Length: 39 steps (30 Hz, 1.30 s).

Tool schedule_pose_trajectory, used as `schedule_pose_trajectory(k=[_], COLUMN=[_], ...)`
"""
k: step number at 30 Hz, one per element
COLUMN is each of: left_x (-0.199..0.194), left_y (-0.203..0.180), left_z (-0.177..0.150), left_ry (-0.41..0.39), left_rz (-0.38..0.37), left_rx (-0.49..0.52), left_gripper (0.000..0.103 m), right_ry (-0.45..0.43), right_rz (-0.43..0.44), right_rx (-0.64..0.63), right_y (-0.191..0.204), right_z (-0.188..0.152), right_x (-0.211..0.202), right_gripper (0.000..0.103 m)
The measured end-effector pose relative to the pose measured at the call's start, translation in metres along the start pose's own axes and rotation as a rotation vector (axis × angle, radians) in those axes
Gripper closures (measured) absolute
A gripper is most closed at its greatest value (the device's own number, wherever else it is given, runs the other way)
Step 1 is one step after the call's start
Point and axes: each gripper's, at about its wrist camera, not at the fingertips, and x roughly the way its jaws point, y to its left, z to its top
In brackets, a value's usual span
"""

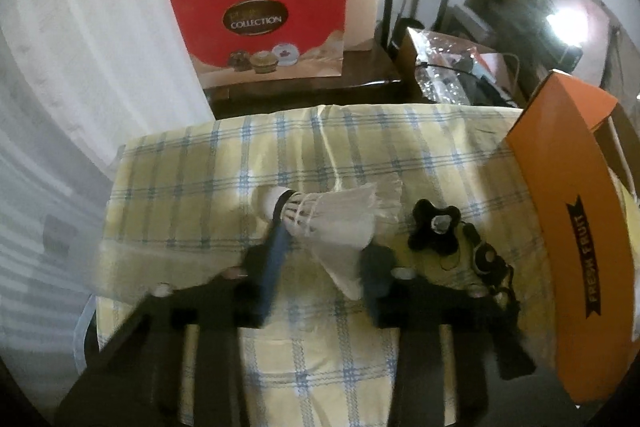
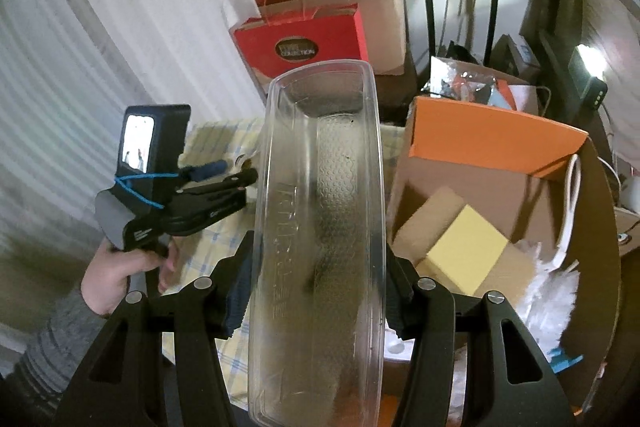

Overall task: Organize objects
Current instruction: 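Grasp the white shuttlecock with the left tool while the right tool holds the tube, then carry the shuttlecock into the orange box and open the left tool while the right tool holds the tube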

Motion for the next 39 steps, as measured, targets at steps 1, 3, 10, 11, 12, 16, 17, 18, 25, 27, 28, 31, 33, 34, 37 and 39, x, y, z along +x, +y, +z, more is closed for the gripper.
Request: schedule_pose_trajectory(k=[1, 3, 10, 11, 12, 16, 17, 18, 25, 27, 28, 31, 33, 34, 37, 39], left_x=[0.001, -0.001, -0.029, -0.035, -0.041, -0.069, -0.079, -0.086, -0.129, -0.139, -0.142, -0.150, -0.152, -0.151, -0.147, -0.142], left_y=[0.001, 0.002, 0.011, 0.011, 0.012, 0.016, 0.014, 0.010, -0.034, -0.049, -0.055, -0.076, -0.089, -0.094, -0.114, -0.125], left_z=[0.000, 0.000, 0.005, 0.006, 0.009, 0.018, 0.019, 0.019, 0.019, 0.019, 0.020, 0.020, 0.020, 0.020, 0.021, 0.021], left_ry=[0.004, -0.002, -0.040, -0.046, -0.049, -0.079, -0.094, -0.103, -0.150, -0.154, -0.157, -0.159, -0.148, -0.144, -0.133, -0.117], left_rz=[0.001, 0.006, -0.089, -0.107, -0.127, -0.203, -0.228, -0.245, -0.356, -0.380, -0.385, -0.416, -0.446, -0.454, -0.457, -0.465], left_rx=[-0.005, -0.009, -0.059, -0.063, -0.071, -0.120, -0.125, -0.122, -0.047, -0.017, -0.005, 0.022, 0.030, 0.034, 0.053, 0.058], left_gripper=[0.084, 0.087, 0.100, 0.100, 0.100, 0.100, 0.100, 0.100, 0.100, 0.100, 0.100, 0.100, 0.100, 0.100, 0.100, 0.100], right_ry=[-0.006, -0.014, -0.038, -0.041, -0.043, -0.048, -0.050, -0.052, -0.052, -0.055, -0.055, -0.055, -0.053, -0.053, -0.055, -0.046], right_rz=[-0.001, -0.006, -0.043, -0.052, -0.059, -0.085, -0.088, -0.091, -0.133, -0.147, -0.158, -0.181, -0.192, -0.200, -0.230, -0.251], right_rx=[0.002, 0.007, 0.058, 0.071, 0.080, 0.124, 0.131, 0.138, 0.183, 0.192, 0.197, 0.207, 0.214, 0.217, 0.211, 0.211], right_y=[-0.002, -0.005, -0.037, -0.044, -0.049, -0.073, -0.077, -0.082, -0.115, -0.122, -0.127, -0.140, -0.148, -0.153, -0.165, -0.171], right_z=[0.000, 0.000, 0.000, 0.000, -0.001, -0.004, -0.004, -0.005, -0.013, -0.014, -0.016, -0.021, -0.024, -0.025, -0.026, -0.026], right_x=[-0.004, -0.009, -0.028, -0.031, -0.033, -0.041, -0.042, -0.044, -0.055, -0.058, -0.060, -0.066, -0.068, -0.068, -0.072, -0.072], right_gripper=[0.047, 0.047, 0.047, 0.047, 0.047, 0.047, 0.047, 0.047, 0.047, 0.047, 0.047, 0.047, 0.047, 0.047, 0.047, 0.047])
